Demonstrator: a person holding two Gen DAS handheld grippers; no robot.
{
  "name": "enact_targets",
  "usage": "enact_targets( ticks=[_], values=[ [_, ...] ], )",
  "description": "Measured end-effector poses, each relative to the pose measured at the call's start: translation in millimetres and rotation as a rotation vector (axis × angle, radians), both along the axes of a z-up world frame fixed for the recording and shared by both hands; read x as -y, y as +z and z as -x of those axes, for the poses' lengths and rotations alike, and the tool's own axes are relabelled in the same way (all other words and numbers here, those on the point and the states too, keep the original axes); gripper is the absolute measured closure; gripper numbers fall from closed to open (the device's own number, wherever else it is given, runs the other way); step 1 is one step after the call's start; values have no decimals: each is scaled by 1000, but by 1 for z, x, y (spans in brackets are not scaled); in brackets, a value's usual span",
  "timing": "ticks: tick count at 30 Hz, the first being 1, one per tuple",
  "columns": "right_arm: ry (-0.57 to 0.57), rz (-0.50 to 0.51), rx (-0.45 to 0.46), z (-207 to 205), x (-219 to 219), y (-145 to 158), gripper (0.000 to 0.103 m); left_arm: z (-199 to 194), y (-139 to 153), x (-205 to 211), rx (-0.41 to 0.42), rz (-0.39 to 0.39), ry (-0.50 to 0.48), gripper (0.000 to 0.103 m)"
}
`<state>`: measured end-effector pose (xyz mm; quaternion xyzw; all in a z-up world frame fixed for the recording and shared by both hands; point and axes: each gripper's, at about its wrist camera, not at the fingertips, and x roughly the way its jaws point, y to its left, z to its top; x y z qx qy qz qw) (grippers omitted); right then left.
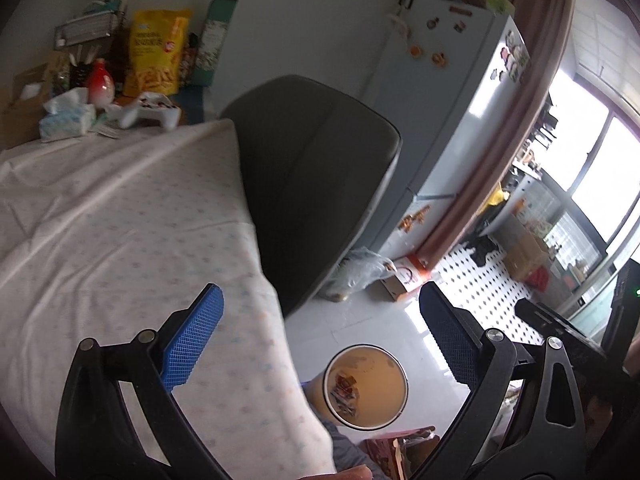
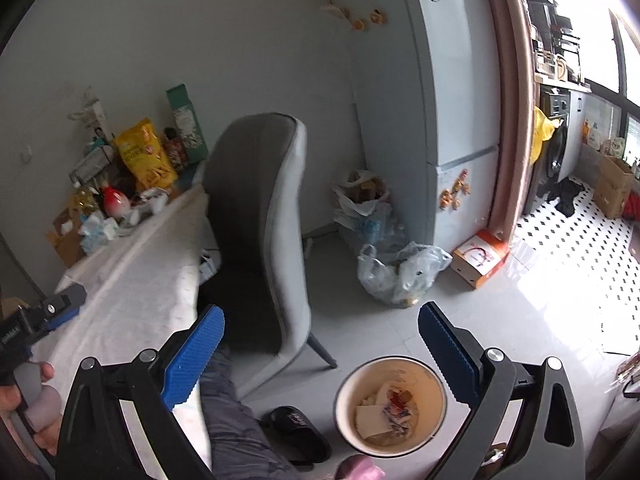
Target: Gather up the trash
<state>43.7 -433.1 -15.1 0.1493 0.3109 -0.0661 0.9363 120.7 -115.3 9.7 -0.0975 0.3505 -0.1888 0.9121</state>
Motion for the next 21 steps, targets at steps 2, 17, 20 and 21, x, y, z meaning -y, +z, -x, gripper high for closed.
enact_targets(
  ticks=[2, 17, 20, 21],
  values=[
    [-7, 8, 9, 2, -10, 10, 8, 6, 5, -8, 13, 1, 13, 6],
    [56, -5, 105, 26, -72, 56, 8, 51, 45, -74, 120, -37, 133, 6],
    [104, 7, 112, 28, -86, 63, 8, 60, 51, -85, 134, -39, 147, 6],
    [115, 11, 118, 29, -91, 65, 8, 63, 53, -88, 139, -40, 150, 6]
  ],
)
